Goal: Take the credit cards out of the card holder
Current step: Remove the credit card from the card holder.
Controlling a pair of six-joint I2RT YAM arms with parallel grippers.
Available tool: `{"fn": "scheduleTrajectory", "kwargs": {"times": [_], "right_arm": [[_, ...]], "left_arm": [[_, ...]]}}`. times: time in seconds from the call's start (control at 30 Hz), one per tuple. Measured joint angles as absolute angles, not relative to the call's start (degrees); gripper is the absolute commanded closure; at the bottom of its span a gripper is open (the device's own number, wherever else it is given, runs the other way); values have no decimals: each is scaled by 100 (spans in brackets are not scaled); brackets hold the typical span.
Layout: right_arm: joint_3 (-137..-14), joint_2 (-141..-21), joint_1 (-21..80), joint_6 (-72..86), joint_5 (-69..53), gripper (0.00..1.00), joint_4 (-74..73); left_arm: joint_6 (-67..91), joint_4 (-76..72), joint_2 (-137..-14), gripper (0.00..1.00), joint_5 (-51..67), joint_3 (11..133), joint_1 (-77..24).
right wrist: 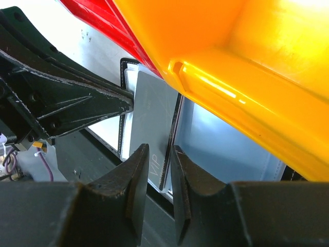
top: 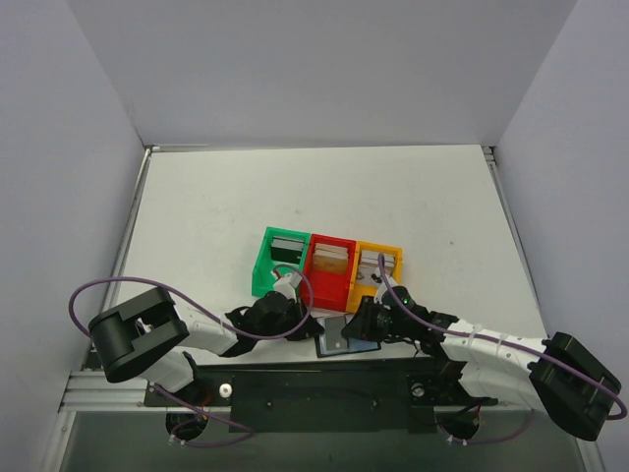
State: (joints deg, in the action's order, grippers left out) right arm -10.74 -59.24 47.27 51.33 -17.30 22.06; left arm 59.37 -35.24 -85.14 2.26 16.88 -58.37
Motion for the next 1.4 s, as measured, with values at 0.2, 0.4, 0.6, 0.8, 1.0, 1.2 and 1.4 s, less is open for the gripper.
{"fn": "scheduleTrajectory", "kwargs": {"times": [0.2, 0.4, 0.6, 0.8, 1.0, 1.2, 1.4], "right_arm": [[-1068, -5927, 4722, 5146, -1745, 85, 2211], [-1007, -5927, 4718, 5170, -1750, 87, 2281], [-993, -5927, 4718, 5229, -1769, 78, 2327], [-980, -5927, 4696, 5231, -1789, 77, 2307], [-974, -5924, 4657, 5227, -1787, 88, 2255], [-930, -5878, 4609, 5229, -1789, 96, 2248], [-893, -5782, 4563, 5231, -1800, 100, 2235]], "left_arm": [[5937, -3540, -8521, 100, 228, 1688, -5837], [5937, -3557, -8536, 100, 233, 1688, -5835], [5935, -3553, -8549, 100, 239, 1704, -5835], [5920, -3459, -8624, 100, 228, 1839, -5852], [5909, -3393, -8632, 100, 226, 1885, -5859], [5911, -3385, -8637, 100, 224, 1892, -5859], [5911, -3382, -8643, 100, 228, 1900, -5859]]}}
